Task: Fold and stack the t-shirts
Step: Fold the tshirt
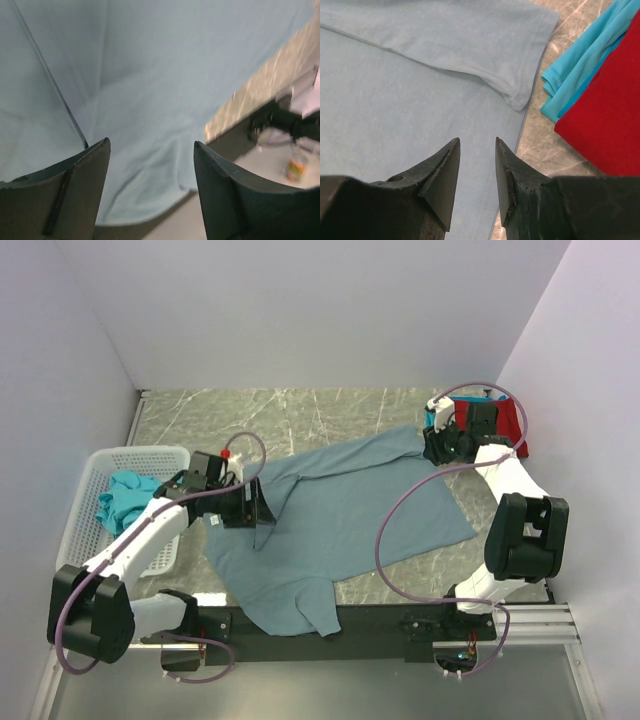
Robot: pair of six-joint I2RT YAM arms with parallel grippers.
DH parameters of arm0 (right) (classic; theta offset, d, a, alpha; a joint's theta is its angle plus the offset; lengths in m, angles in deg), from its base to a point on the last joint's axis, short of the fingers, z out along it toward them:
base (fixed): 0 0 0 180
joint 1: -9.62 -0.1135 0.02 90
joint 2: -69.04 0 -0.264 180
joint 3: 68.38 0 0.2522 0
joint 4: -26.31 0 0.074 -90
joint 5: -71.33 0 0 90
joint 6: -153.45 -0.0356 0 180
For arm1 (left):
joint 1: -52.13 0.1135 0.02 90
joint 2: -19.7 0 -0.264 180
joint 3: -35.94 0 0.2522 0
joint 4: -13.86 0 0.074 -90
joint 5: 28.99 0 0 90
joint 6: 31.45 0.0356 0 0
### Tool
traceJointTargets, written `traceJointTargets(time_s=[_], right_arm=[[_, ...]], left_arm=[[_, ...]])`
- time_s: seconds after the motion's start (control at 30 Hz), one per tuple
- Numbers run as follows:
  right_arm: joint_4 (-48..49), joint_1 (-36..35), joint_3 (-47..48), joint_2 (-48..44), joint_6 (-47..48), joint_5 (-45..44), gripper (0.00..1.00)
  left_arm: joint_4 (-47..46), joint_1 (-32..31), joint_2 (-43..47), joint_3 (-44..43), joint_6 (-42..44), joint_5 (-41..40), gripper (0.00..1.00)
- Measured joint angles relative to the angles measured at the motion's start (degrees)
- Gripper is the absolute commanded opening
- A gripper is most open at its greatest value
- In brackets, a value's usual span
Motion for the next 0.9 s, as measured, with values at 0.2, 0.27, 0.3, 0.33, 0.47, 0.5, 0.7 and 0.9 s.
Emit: traceJointTargets(time_s=[0.2,0.27,0.3,0.33,0.47,0.5,0.7,0.9], right_arm=[[-0.8,0.2,0.0,-0.1,-0.3,1.3,0.42],[-0.9,0.2,0.0,-0.2,-0.5,1.6,0.43],[-1.0,0.2,0.0,-0.3,-0.5,1.8,0.43],[-1.0,0.2,0.0,-0.3,-0.5,2.0,0.43],[-1.3,0.4,-0.1,-0.6,-0.7,3.0,0.43],[-1.3,0.5,-0.1,-0.6,-0.7,3.2,0.43],[-1.4,1.5,-0.1,-0.6,-0.7,4.3,0.44],[-1.4,2.6,-0.2,-0.6,-0.7,5.2,0.45]], left_arm=[[-4.1,0.2,-8.0,-9.8,0.3,-8.3,0.65],[-6.0,0.3,-14.0,-12.5,0.7,-10.2,0.61],[-6.7,0.5,-17.4,-13.8,1.0,-11.3,0.6],[-7.0,0.6,-20.0,-14.7,1.4,-12.2,0.59],[-6.1,0.8,-28.8,-19.4,2.9,-16.5,0.57],[-5.9,0.9,-30.2,-20.5,3.2,-17.6,0.56],[-5.5,1.6,-32.9,-22.6,4.8,-20.3,0.5],[-4.9,1.6,-37.1,-23.2,5.6,-20.0,0.47]])
